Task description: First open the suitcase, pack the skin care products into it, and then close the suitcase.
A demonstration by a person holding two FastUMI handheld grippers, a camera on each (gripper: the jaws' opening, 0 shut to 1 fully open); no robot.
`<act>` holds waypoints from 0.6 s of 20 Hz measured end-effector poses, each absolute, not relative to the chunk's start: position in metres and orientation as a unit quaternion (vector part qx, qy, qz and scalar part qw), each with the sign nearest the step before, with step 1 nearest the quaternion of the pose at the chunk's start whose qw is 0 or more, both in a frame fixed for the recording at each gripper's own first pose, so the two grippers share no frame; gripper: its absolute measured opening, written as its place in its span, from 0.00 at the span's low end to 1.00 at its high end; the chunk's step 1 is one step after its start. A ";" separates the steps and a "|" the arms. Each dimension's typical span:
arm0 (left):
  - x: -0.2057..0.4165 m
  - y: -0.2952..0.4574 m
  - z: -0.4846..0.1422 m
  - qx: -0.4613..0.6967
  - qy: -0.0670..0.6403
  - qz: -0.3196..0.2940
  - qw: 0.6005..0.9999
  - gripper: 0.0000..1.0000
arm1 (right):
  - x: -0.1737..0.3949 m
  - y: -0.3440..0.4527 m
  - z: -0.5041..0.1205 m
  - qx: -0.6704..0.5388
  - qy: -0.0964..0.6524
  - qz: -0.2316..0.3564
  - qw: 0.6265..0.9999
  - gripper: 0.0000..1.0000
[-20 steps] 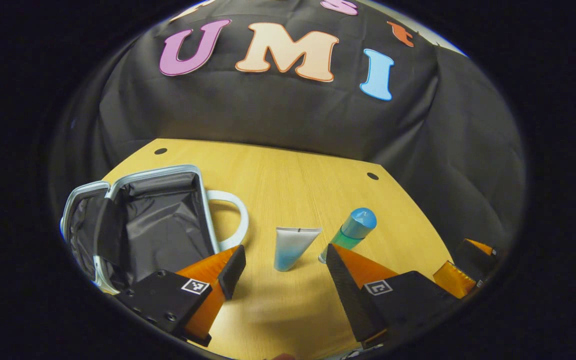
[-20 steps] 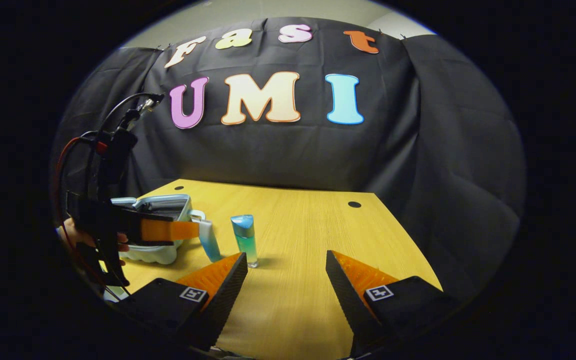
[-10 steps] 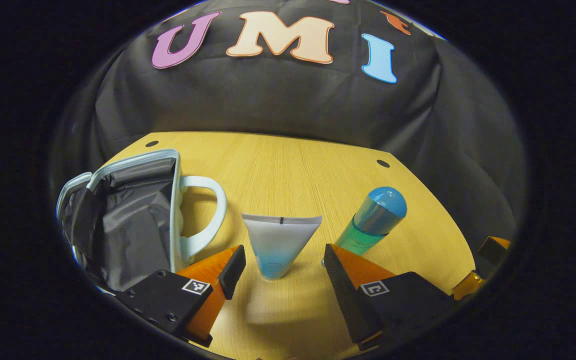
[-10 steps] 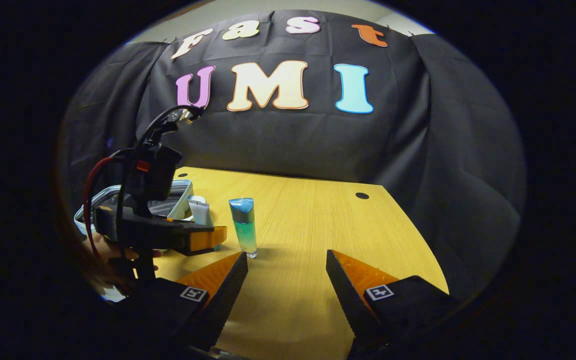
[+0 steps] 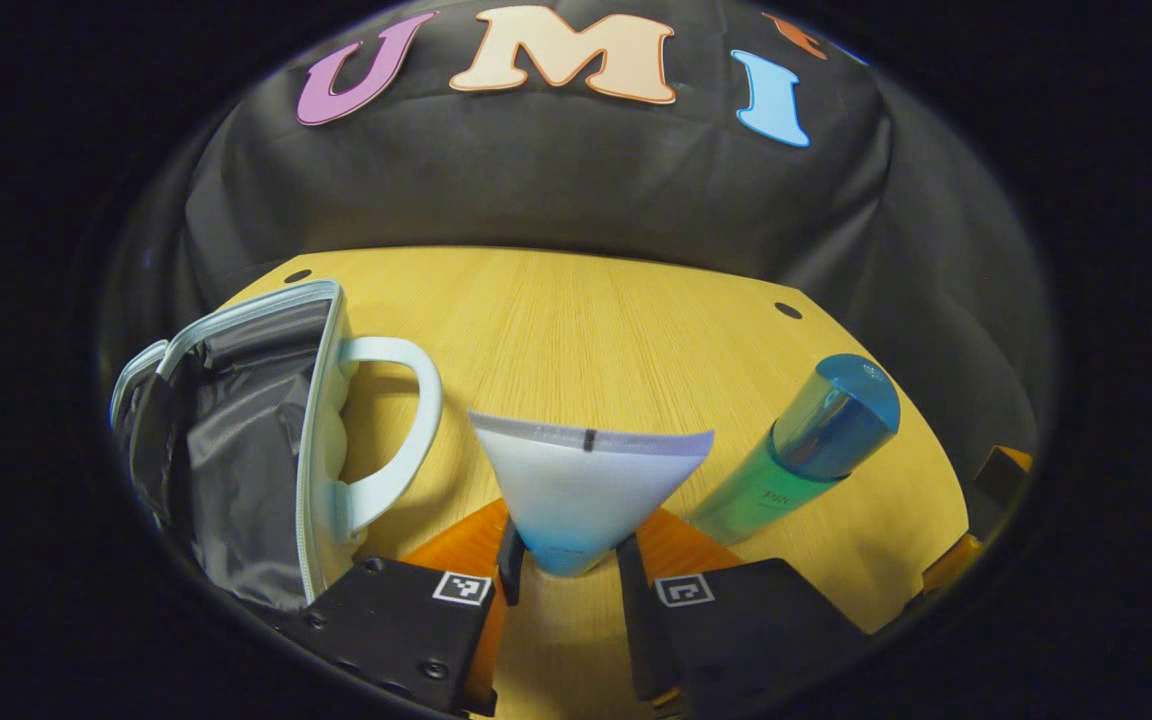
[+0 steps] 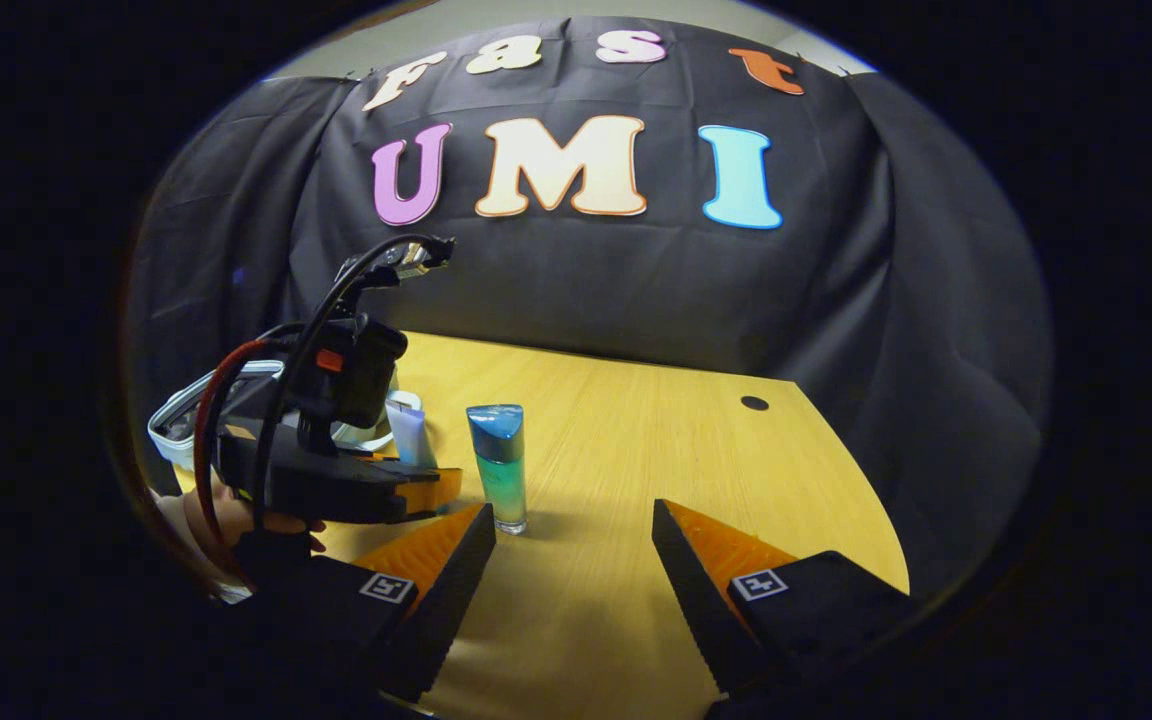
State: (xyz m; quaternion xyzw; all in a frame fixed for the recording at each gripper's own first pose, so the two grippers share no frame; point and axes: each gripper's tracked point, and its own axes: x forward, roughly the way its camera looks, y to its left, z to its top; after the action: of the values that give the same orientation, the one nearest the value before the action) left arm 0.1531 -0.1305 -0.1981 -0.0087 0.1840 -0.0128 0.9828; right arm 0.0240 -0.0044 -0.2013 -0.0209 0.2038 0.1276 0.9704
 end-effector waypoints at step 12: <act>0.096 -0.115 -0.132 -0.052 0.182 -0.045 0.981 0.41 | 0.073 0.071 -0.254 -0.029 0.208 0.240 0.948 1.00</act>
State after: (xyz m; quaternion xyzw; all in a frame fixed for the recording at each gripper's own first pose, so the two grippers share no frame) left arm 0.0959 -0.1153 -0.1317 -0.0520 0.1825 -0.0453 0.9808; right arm 0.0730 0.0709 -0.2542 -0.0285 0.2078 0.2404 0.9477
